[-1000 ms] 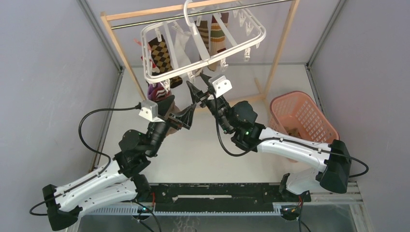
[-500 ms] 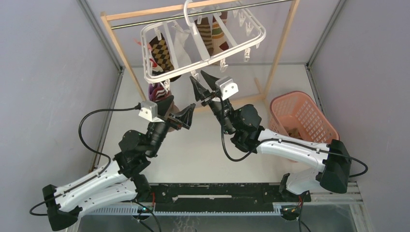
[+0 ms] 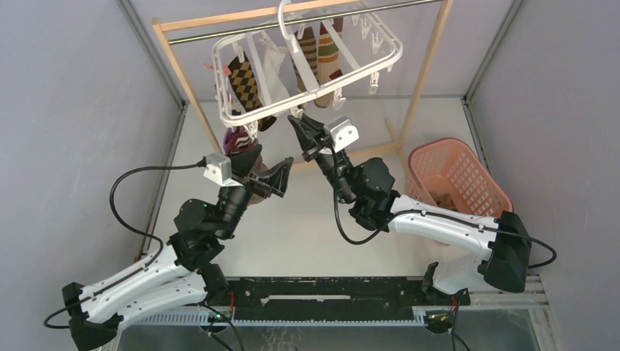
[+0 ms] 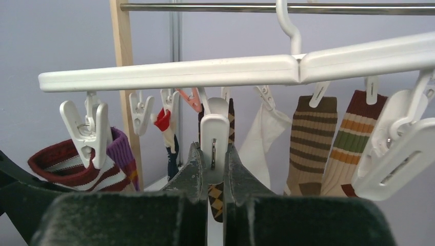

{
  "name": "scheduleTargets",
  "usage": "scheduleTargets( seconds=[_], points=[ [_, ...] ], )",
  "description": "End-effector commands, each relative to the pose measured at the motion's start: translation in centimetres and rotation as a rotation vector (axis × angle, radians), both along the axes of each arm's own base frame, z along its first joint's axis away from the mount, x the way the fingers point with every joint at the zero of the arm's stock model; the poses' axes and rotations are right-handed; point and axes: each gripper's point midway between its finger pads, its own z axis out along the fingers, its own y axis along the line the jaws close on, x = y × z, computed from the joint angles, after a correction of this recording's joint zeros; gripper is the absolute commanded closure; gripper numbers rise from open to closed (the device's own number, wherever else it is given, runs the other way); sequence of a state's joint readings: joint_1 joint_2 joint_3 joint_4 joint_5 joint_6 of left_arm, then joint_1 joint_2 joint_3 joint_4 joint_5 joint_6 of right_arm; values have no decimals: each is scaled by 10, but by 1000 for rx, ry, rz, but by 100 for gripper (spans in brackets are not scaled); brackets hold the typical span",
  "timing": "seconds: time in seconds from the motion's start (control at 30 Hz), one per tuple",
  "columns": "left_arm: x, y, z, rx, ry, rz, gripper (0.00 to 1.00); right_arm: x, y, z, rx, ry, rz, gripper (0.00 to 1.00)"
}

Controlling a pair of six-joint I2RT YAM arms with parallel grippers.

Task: Clip the socks to the hanger
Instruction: Open the clamp at the hanger.

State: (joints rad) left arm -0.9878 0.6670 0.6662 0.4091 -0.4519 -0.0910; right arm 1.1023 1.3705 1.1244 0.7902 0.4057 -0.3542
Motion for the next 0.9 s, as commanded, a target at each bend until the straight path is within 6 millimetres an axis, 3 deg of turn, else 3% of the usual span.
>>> scheduleTargets(
  seconds=[0.0, 0.17, 0.43, 0.73, 0.87],
  points=[
    [-21, -9, 33, -126, -19, -149, 1, -10, -4, 14, -6, 6, 35, 100],
    [-42, -22, 71, -172, -21, -297, 1, -14, 6, 7, -124, 76, 85, 100],
    [-48, -21, 92, -276, -1, -344, 1, -34, 10, 13, -241, 156, 163, 100],
    [-44, -12, 117, -386, -31, -315, 1, -42, 3, 12, -282, 144, 184, 100],
    [-29, -9, 117, -429, 29, -253, 0, -47, -2, 13, -286, 140, 199, 100]
  ],
)
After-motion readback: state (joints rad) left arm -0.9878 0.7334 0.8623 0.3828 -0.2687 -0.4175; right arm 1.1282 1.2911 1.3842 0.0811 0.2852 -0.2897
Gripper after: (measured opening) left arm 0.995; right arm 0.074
